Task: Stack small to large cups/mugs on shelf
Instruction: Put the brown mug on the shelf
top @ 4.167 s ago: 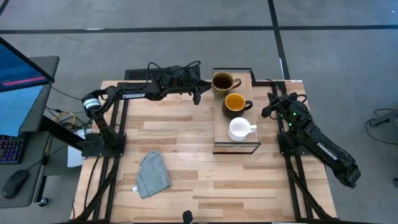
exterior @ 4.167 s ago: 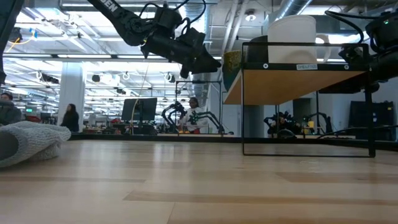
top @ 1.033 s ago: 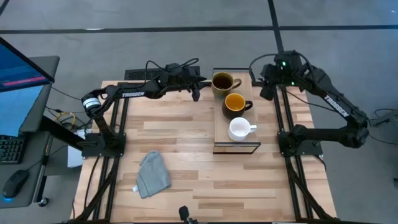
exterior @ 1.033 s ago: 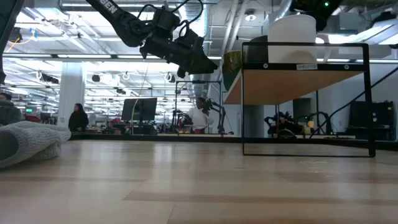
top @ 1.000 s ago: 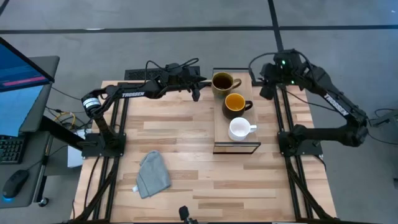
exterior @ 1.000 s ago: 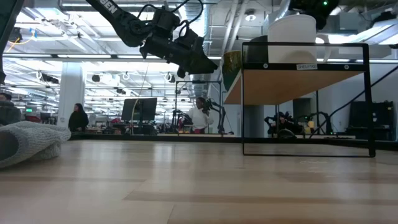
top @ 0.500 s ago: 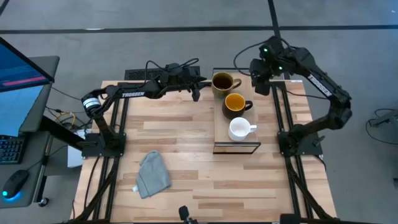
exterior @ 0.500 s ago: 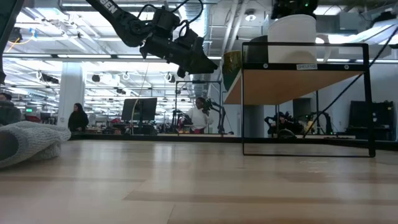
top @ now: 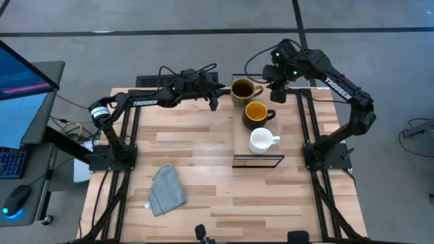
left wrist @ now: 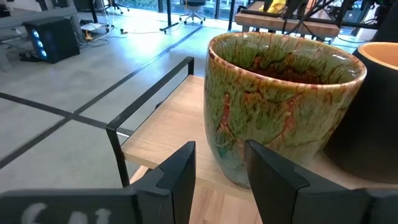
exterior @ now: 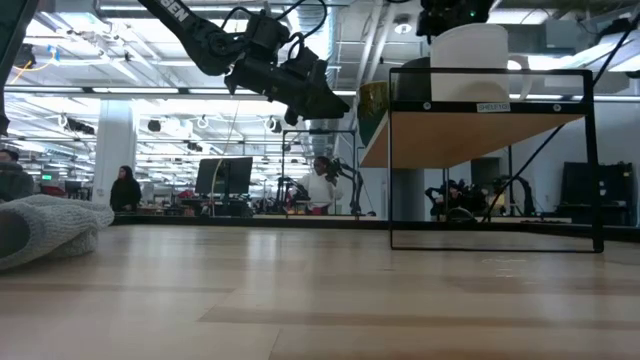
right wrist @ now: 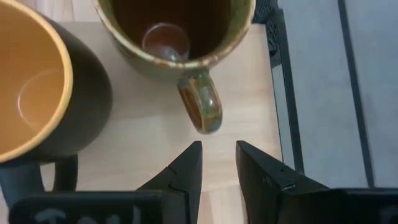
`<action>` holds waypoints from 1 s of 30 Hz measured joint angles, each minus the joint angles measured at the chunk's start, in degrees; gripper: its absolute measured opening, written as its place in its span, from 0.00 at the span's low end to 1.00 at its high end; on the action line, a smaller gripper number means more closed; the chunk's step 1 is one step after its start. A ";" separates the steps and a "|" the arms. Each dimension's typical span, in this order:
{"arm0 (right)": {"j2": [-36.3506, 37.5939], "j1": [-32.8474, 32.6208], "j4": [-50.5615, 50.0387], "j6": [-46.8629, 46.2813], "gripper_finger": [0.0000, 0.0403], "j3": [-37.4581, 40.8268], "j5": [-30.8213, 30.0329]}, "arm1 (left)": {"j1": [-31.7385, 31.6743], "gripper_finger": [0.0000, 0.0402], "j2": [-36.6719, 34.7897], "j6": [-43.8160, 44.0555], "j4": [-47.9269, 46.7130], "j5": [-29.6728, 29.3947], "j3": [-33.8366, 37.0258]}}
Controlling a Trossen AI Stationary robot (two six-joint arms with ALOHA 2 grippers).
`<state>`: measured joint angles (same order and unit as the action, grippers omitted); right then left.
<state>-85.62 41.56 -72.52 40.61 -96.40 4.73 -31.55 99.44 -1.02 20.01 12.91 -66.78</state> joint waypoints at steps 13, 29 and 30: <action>0.20 -2.16 5.52 -5.67 0.30 -0.04 -4.29 | 0.00 0.32 0.00 0.65 -0.02 0.02 0.00; 0.22 -2.21 2.44 -5.70 0.46 -0.02 -5.00 | 0.00 0.32 0.00 0.79 -0.13 0.02 0.00; 0.22 -2.23 2.44 -6.06 0.47 -0.02 -5.00 | 0.00 0.32 0.00 0.81 -0.13 0.02 0.00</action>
<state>-85.41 39.33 -70.08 34.55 -96.42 -0.27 -31.55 99.44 -0.21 19.88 12.93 -66.78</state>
